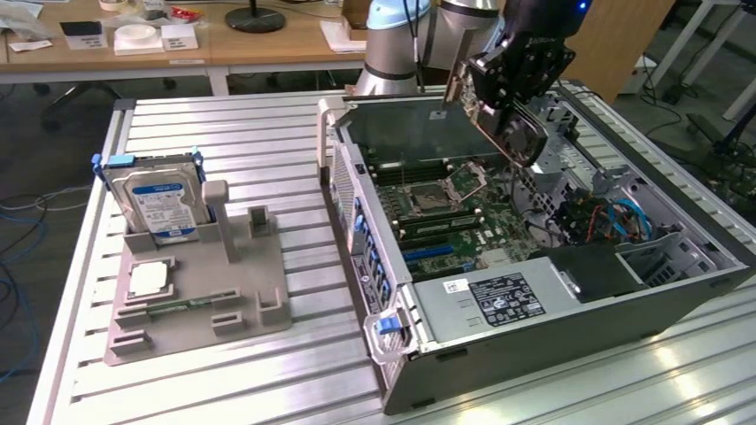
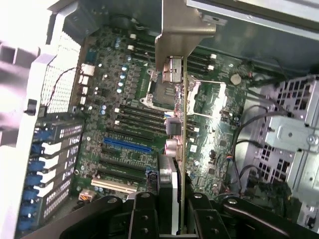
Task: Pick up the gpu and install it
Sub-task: 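Insert the gpu into the slot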
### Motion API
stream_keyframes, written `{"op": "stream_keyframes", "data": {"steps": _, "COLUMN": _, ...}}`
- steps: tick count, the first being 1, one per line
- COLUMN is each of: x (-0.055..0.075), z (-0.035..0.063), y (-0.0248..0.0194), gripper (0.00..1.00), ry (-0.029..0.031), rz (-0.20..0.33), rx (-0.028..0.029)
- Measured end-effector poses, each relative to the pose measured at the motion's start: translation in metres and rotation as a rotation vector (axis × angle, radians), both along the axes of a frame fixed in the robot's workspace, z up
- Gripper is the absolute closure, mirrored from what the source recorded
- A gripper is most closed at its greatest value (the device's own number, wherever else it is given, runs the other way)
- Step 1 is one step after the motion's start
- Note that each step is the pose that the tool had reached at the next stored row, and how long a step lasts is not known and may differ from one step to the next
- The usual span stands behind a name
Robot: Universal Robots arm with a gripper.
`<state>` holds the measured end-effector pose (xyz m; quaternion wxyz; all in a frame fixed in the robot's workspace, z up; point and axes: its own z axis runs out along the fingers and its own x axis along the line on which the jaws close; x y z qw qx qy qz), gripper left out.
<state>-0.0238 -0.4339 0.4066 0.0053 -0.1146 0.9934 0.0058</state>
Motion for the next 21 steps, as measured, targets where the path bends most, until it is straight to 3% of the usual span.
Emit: {"op": "stream_keyframes", "data": {"steps": 21, "x": 0.0000, "z": -0.0005, "y": 0.0000, "gripper": 0.72, "ry": -0.0004, "rz": 0.375, "rx": -0.0001}}
